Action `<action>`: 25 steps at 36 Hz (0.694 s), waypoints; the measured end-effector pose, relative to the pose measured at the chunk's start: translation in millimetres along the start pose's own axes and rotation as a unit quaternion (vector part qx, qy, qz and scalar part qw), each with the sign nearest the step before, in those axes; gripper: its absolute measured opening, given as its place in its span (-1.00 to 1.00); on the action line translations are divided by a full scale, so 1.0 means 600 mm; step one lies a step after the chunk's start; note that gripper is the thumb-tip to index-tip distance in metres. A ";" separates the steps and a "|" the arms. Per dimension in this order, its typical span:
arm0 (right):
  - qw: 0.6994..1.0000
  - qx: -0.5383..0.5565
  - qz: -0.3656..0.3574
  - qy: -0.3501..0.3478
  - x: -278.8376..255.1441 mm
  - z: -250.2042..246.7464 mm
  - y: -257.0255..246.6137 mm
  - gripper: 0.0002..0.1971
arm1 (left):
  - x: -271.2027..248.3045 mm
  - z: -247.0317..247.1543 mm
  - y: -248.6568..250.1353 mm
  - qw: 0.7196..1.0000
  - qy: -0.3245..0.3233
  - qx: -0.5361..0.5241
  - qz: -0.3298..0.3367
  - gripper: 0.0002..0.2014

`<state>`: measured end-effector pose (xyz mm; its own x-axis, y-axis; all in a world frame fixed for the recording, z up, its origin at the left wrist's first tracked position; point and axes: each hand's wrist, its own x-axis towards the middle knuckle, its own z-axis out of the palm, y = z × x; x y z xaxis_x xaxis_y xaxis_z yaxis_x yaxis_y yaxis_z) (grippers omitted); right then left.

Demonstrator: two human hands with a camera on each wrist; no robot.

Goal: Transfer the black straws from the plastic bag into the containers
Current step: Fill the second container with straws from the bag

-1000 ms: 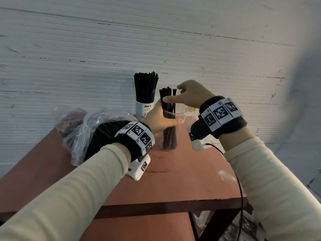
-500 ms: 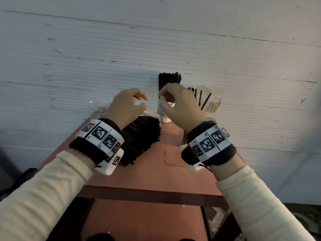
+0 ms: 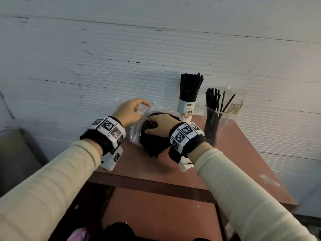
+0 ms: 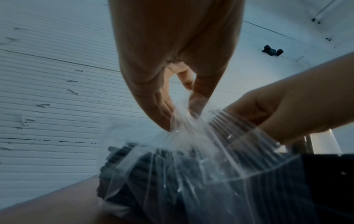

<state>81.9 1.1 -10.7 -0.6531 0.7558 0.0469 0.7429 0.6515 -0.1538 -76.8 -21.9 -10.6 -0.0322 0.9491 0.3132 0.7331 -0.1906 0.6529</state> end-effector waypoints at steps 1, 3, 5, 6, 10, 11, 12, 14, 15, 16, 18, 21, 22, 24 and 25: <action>1.000 0.000 0.001 -0.001 0.002 -0.001 0.000 -0.57 | 0.001 -0.001 0.001 1.000 0.007 -0.003 0.003 -0.46; 1.000 0.001 0.004 -0.003 0.007 -0.003 -0.001 -0.57 | 0.002 -0.003 0.002 1.000 0.014 -0.005 0.005 -0.44; 1.000 -0.007 0.009 -0.009 0.009 -0.006 -0.003 -0.55 | 0.003 -0.004 0.004 1.000 0.021 -0.011 0.003 -0.44; 1.000 -0.010 0.011 -0.014 0.010 -0.007 -0.004 -0.53 | 0.004 -0.004 0.003 1.000 0.024 -0.013 0.001 -0.45; 0.999 -0.010 0.015 -0.037 0.012 -0.003 -0.006 -0.48 | 0.000 -0.006 0.003 1.000 0.023 -0.017 -0.010 -0.46; 0.999 -0.009 0.017 -0.041 0.012 -0.003 -0.007 -0.49 | 0.000 -0.007 0.003 1.000 0.022 -0.019 -0.009 -0.46; 0.999 -0.009 0.016 -0.041 0.012 -0.003 -0.007 -0.50 | 0.000 -0.007 0.002 1.000 0.021 -0.022 -0.007 -0.45; 0.999 -0.021 0.012 -0.035 0.012 -0.005 -0.005 -0.53 | -0.001 -0.007 0.001 0.999 0.018 -0.026 -0.005 -0.45; 0.999 -0.030 0.011 -0.031 0.012 -0.005 -0.003 -0.56 | -0.001 -0.006 0.002 0.999 0.016 -0.028 -0.005 -0.45; 0.999 -0.038 0.010 -0.028 0.012 -0.005 -0.002 -0.57 | -0.002 -0.006 0.002 0.999 0.015 -0.028 -0.004 -0.45; 0.999 -0.038 0.010 -0.022 0.013 -0.002 -0.001 -0.59 | -0.002 -0.005 0.002 1.000 0.014 -0.028 -0.004 -0.44; 1.000 -0.029 0.005 0.000 0.013 -0.005 -0.001 -0.62 | 0.000 -0.007 0.000 0.999 0.015 -0.031 -0.005 -0.43; 1.000 -0.031 0.003 0.005 0.012 -0.007 -0.001 -0.62 | 0.000 -0.007 0.000 0.999 0.016 -0.032 -0.007 -0.43; 0.999 -0.028 -0.006 0.021 0.011 -0.012 0.002 -0.63 | 0.001 -0.007 0.002 0.999 0.018 -0.032 -0.010 -0.43; 0.999 -0.015 -0.008 0.032 0.010 -0.012 0.004 -0.62 | 0.001 -0.006 0.003 0.999 0.020 -0.032 -0.011 -0.43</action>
<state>80.9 7.5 -3.4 -0.6548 0.7476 0.1114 0.7375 0.6642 -0.1221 -77.9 -22.8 -6.5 -0.0761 0.9431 0.3237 0.6874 -0.1856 0.7022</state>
